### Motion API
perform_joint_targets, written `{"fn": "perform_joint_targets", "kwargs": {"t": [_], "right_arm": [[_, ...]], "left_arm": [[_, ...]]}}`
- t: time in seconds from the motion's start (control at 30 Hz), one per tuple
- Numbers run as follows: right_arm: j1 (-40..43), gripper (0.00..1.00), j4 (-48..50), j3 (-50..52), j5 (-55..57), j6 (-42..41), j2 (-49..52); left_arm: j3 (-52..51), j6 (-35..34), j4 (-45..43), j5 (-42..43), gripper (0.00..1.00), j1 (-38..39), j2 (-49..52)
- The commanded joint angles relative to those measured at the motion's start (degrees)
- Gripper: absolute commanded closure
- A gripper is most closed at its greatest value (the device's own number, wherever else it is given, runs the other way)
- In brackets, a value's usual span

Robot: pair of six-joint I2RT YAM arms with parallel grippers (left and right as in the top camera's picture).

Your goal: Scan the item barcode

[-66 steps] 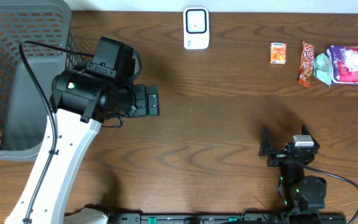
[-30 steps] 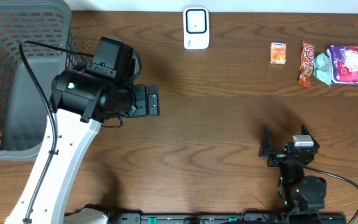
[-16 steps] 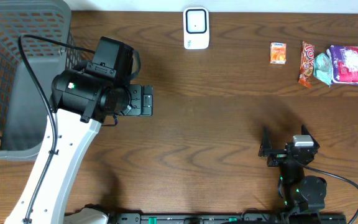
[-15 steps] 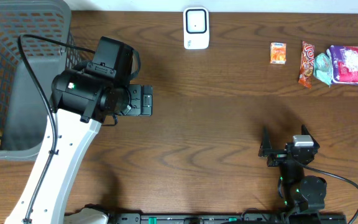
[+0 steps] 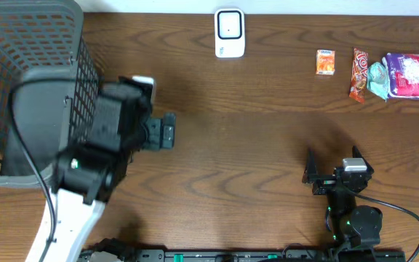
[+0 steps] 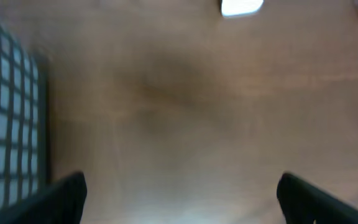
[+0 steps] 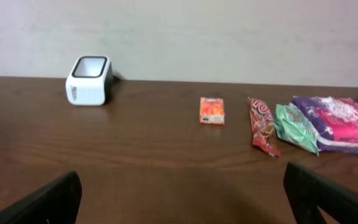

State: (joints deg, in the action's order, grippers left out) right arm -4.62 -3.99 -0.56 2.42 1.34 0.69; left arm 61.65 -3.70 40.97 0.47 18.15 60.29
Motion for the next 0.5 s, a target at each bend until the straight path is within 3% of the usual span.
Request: {"fn": "perform_joint_targets", "kwargs": {"t": [0.0,0.27,0.47], "right_arm": [[-0.09,0.01,-0.09,0.26,-0.15,0.44,-0.31],[-0.09,0.01,-0.09,0.26,-0.15,0.44,-0.31],[-0.09,0.01,-0.09,0.26,-0.15,0.42,-0.31]], "left_arm": [[-10.91,2.89,-7.96,-0.59,0.02,-2.82,-7.04],[-35.39,5.95,-28.24,5.97,0.02,-10.29,-28.09],[-44.74,8.24,-31.56,5.95,0.03,-12.96,-41.38]]}}
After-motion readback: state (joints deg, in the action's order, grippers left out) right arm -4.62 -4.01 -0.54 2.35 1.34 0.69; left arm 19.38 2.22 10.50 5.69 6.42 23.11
